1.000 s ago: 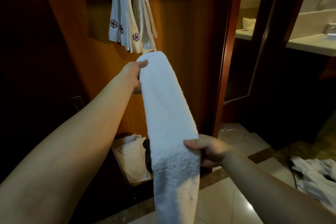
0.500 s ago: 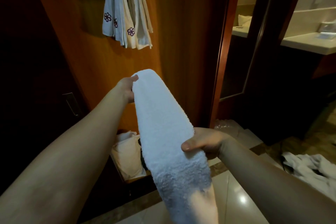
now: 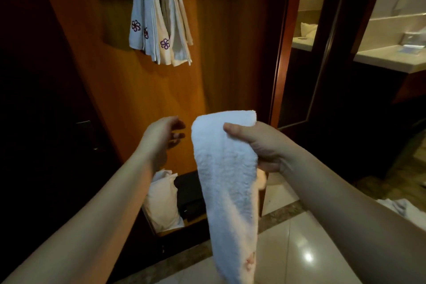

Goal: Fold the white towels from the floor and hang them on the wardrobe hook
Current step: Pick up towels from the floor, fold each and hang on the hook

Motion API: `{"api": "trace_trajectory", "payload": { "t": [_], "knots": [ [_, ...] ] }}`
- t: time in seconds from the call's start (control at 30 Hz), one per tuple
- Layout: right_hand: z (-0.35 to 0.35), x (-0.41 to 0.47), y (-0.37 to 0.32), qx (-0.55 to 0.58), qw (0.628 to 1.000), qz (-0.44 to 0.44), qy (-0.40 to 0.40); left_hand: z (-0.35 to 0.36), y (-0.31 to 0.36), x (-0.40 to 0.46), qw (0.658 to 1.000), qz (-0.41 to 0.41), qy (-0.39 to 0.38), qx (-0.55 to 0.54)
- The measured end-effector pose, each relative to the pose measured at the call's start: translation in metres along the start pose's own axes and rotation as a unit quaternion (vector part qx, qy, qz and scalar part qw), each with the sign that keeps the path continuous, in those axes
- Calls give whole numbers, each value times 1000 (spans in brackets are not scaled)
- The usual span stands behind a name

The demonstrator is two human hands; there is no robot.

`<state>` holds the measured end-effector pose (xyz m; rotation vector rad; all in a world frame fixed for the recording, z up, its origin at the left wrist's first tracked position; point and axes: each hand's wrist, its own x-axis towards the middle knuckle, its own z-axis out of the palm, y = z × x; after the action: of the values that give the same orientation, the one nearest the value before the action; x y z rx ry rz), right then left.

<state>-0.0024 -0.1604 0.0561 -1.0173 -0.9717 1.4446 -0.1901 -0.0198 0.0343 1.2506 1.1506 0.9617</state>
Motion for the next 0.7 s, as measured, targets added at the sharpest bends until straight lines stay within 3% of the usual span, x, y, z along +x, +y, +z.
{"api": "trace_trajectory", "payload": {
  "t": [0.1, 0.2, 0.3, 0.37, 0.57, 0.7],
  "knots": [
    [4, 6, -1, 19, 994, -25, 101, 9, -6, -53, 976, 208, 48, 41],
    [10, 11, -4, 17, 986, -61, 154, 25, -13, -99, 942, 321, 24, 91],
    [19, 14, -11, 7, 979, -84, 184, 43, -27, -116, 921, 323, -29, 216],
    [25, 15, -15, -8, 974, -95, 207, 53, -33, -119, 924, 291, -35, 246],
    [39, 23, -26, -57, 947, -148, 278, 69, -30, -117, 936, 269, 11, 226],
    [37, 23, -31, -31, 939, -162, 301, 66, -32, -115, 955, 256, -2, 148]
  ]
}}
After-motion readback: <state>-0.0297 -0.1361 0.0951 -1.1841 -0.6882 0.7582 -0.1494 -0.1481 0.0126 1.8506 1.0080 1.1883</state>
